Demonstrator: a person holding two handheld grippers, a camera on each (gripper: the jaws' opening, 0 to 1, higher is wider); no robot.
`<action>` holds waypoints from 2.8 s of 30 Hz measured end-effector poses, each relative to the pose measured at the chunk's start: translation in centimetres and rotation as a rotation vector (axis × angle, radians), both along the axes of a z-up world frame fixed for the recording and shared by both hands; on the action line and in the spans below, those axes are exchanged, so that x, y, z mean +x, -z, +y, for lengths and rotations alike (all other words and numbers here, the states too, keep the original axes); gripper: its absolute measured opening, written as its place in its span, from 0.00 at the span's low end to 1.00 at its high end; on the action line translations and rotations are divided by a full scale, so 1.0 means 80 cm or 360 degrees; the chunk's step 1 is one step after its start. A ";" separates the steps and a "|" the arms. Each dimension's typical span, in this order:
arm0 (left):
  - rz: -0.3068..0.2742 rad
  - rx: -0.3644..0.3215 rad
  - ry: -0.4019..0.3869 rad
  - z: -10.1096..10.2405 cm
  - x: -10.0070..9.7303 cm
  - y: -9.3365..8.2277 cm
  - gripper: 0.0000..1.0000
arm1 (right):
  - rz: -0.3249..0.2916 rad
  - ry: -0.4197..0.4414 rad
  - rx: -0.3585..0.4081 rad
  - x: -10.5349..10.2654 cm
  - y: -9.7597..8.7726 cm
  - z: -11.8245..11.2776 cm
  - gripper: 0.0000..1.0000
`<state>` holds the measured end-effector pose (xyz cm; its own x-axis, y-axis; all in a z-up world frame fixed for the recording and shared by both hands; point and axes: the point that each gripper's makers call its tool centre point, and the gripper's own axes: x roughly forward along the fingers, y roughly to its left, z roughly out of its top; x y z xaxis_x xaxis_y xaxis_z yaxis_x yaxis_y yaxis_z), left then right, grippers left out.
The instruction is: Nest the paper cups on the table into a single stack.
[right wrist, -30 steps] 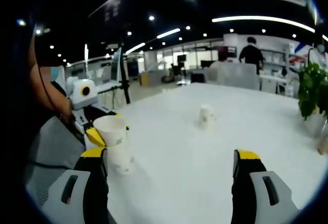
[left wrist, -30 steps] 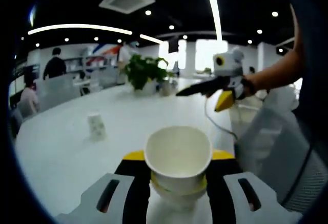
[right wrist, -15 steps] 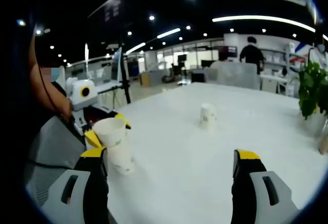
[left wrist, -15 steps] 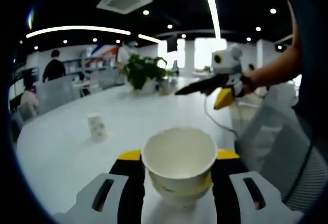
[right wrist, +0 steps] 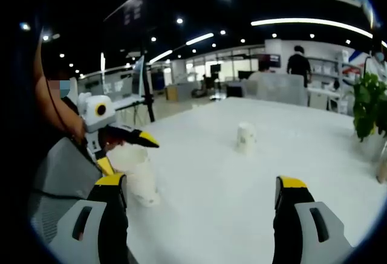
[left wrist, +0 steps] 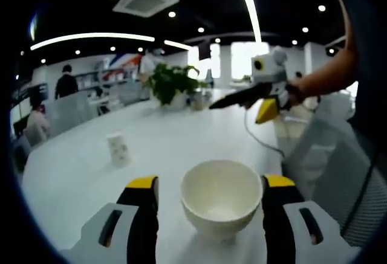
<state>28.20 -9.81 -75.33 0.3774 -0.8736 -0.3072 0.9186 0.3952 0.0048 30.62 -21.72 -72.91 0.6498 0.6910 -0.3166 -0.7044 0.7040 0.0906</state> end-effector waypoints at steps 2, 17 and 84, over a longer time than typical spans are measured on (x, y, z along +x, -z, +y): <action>0.0012 0.0003 -0.0021 0.001 0.002 0.002 0.80 | 0.0000 0.0001 0.0002 0.000 0.001 0.000 1.00; 0.0059 -0.0156 -0.0160 0.020 0.032 -0.034 0.98 | -0.0009 0.0010 0.0005 0.001 -0.003 -0.002 1.00; -0.0081 0.0018 -0.0642 0.201 0.106 -0.083 0.98 | -0.0314 0.0129 0.0022 0.132 -0.042 -0.025 1.00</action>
